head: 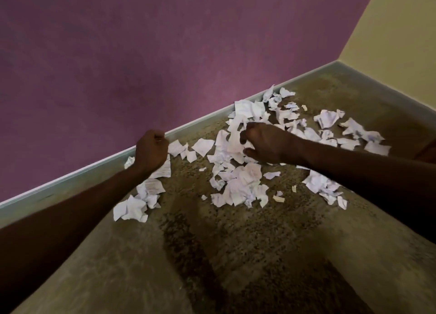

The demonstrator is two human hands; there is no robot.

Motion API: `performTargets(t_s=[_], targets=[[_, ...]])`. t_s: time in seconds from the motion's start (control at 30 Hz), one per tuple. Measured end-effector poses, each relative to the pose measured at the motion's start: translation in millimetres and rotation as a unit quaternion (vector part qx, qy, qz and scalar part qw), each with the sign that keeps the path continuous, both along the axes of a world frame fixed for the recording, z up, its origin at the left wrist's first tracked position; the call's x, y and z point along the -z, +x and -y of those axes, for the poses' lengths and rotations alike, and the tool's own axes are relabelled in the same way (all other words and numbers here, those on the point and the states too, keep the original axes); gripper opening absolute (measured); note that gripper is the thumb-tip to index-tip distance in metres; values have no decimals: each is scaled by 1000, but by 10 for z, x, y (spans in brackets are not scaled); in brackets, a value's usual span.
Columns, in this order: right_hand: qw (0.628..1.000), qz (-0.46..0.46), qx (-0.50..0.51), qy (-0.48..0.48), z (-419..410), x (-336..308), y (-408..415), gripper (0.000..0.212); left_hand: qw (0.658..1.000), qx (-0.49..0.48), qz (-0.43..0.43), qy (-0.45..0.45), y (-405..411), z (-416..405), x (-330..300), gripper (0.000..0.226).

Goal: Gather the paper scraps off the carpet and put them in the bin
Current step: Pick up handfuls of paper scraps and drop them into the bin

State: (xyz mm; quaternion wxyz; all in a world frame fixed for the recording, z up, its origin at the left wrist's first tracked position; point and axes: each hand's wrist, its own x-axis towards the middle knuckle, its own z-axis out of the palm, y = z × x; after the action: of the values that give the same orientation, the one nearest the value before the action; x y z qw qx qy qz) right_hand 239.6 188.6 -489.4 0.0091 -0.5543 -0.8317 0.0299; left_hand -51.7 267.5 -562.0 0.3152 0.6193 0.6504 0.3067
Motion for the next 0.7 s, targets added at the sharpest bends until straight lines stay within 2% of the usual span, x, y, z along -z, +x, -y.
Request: performTargets(t_s=[0.13,0.23,0.33,0.47,0.53,0.7], targets=[[994,61,-49,-72,40,483,-303,47,989,-60,-122,50,-449,312,446,71],[990,90,-92,-58,47,776,-457,53,973,-98,-210,-15,-657,556,678,97],[987,76,-129,-61,-33,907,-590,55,966,-61,-243,-62,-743,756,896,120],[987,65,-143,-46,-188,1001,-675,49,962,-86,-235,-108,-655,836,1180,127],[986,46,-146,-60,-258,1080,-661,45,958,-99,-255,-83,-592,772,1218,124],[989,-30,-134,-62,-477,1193,-658,34,959,-50,-278,-26,-599,382,1222,118]])
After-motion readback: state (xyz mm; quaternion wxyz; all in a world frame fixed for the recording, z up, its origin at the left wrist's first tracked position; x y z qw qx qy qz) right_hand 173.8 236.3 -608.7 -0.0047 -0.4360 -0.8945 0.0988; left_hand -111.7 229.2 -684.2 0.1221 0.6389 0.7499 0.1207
